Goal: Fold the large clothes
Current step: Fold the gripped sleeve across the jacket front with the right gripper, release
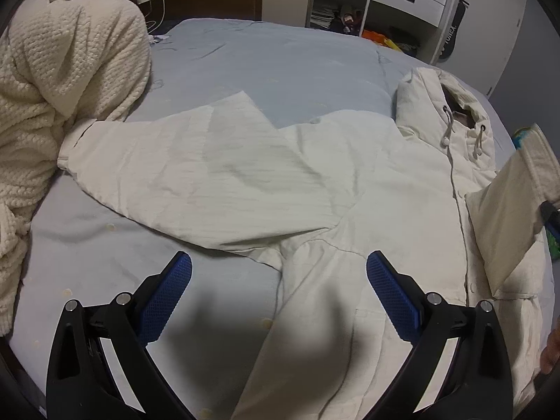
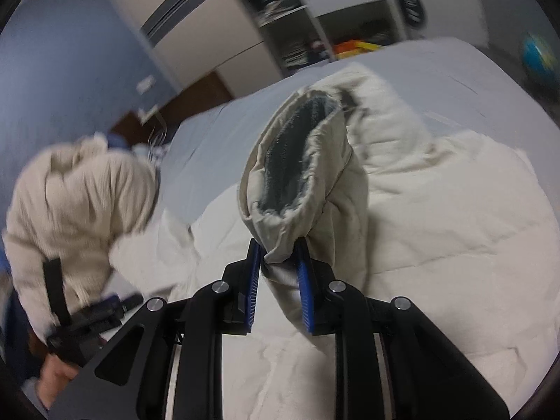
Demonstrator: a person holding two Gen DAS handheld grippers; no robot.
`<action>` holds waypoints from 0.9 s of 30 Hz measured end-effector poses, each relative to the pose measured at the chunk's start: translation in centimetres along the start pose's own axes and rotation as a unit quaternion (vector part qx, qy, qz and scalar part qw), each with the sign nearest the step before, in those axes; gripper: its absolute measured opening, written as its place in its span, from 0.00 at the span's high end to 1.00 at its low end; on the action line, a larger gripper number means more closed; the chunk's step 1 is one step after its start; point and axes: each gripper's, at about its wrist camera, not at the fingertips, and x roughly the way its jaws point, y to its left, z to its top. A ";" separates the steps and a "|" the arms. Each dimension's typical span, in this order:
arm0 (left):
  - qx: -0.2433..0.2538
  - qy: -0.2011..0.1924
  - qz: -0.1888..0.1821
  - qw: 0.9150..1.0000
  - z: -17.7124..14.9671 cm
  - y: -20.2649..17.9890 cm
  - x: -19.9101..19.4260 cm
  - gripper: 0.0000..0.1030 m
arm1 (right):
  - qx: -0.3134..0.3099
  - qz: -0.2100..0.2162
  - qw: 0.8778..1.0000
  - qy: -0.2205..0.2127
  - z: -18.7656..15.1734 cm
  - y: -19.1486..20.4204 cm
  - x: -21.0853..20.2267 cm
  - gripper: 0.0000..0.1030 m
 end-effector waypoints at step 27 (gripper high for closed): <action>-0.043 0.043 -0.043 0.997 0.1 3.8 1.8 0.06 | -0.078 -0.052 0.987 0.128 -7.1 2.3 4.1 0.38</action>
